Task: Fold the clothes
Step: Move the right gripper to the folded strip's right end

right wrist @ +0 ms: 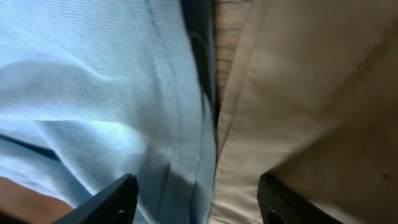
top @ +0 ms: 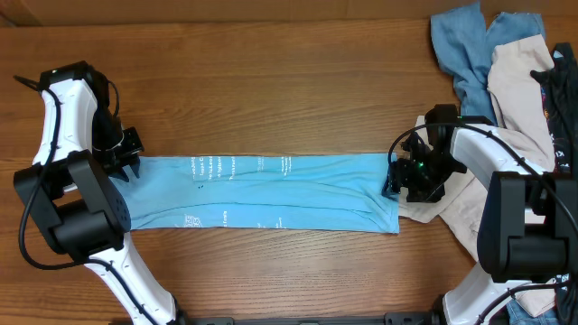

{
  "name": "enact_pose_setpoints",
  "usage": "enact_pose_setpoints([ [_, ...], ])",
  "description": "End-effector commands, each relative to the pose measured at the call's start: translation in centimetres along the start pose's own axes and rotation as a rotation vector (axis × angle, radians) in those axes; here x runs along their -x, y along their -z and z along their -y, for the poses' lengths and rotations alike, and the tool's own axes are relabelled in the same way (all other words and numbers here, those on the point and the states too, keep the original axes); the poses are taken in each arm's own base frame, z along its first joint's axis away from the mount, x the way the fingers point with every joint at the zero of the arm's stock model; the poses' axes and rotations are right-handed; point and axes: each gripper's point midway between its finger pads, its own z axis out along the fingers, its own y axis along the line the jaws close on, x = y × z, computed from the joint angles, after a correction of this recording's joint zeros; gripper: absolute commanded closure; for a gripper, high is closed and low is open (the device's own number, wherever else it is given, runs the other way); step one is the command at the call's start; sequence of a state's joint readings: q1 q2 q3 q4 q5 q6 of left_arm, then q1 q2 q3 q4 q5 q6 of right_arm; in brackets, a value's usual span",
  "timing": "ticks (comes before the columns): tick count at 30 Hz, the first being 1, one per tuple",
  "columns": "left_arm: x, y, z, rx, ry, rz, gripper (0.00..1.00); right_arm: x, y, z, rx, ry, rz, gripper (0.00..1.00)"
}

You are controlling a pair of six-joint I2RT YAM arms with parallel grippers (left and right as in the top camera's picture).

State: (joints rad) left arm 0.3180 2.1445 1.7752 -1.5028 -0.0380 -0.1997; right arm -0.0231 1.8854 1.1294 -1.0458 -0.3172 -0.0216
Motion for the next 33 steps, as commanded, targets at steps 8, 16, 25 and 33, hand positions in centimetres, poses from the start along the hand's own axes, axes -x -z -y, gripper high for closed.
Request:
enact_pose_setpoints([
  [8,-0.5,1.5,-0.1,-0.008,-0.020,0.038,0.78,1.7,1.1,3.9,-0.121,-0.189,0.038,0.31],
  [16,-0.4,1.5,-0.1,-0.008,-0.019,0.038,0.78,2.5,2.0,6.8,-0.177,-0.233,0.087,0.24],
  [25,-0.4,1.5,-0.1,-0.008,-0.019,0.038,0.78,3.8,7.2,13.7,-0.321,-0.537,0.209,0.23],
  [33,-0.4,1.5,-0.1,-0.008,-0.020,0.039,0.78,5.3,10.5,8.5,-0.114,-0.293,0.235,0.24],
])
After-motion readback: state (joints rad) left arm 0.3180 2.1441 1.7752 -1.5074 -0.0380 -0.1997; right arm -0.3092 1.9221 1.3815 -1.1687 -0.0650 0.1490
